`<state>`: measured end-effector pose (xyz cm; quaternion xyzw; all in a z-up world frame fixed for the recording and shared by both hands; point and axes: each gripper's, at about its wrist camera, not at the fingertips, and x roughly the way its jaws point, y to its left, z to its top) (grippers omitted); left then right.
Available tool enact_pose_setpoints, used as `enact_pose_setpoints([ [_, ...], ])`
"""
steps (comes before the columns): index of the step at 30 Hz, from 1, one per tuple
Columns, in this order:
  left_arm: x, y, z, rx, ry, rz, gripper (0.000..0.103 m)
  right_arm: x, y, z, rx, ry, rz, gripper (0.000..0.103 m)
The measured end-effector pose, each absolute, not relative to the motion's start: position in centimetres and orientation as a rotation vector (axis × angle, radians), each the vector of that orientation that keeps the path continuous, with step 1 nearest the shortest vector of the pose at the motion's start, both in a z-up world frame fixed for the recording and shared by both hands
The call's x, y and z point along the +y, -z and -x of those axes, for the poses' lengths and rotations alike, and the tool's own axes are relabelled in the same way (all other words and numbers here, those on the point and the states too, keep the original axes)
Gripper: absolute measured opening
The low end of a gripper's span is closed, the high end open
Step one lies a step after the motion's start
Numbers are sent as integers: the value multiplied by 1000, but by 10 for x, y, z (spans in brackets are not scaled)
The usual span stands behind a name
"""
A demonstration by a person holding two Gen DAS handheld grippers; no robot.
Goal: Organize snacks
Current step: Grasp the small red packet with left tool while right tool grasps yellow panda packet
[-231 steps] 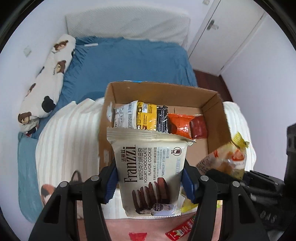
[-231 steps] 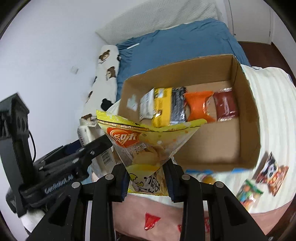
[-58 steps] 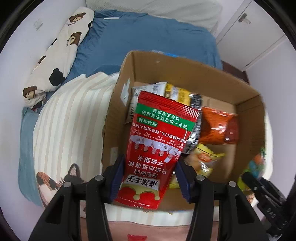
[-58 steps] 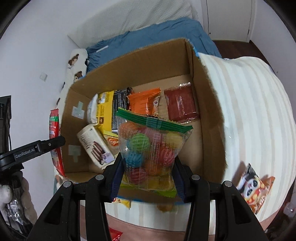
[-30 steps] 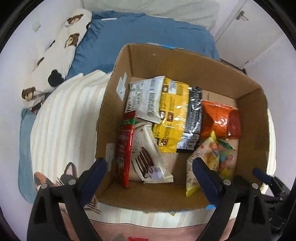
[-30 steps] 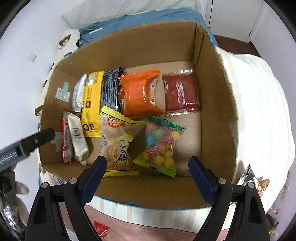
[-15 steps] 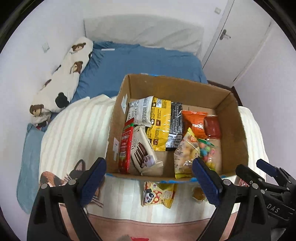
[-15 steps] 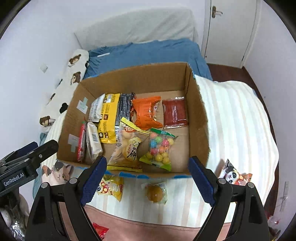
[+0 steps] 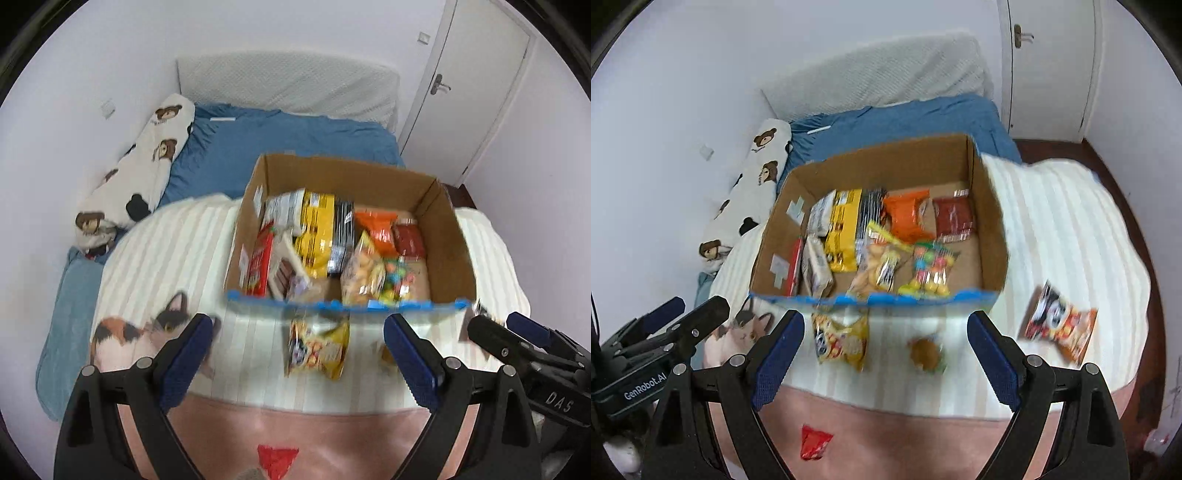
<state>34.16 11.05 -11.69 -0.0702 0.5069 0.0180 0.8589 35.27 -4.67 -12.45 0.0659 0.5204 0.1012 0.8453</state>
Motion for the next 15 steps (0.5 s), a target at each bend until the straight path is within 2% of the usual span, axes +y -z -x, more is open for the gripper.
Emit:
enact_pose_setpoints([
  [6,117,193,-299,1290,-66,142,95,-57,175,-319,1232,-247,-260,92],
  [15,128,321,-250,1621,-43,326,95,-69,251,-293,1390,-198,-338,92],
])
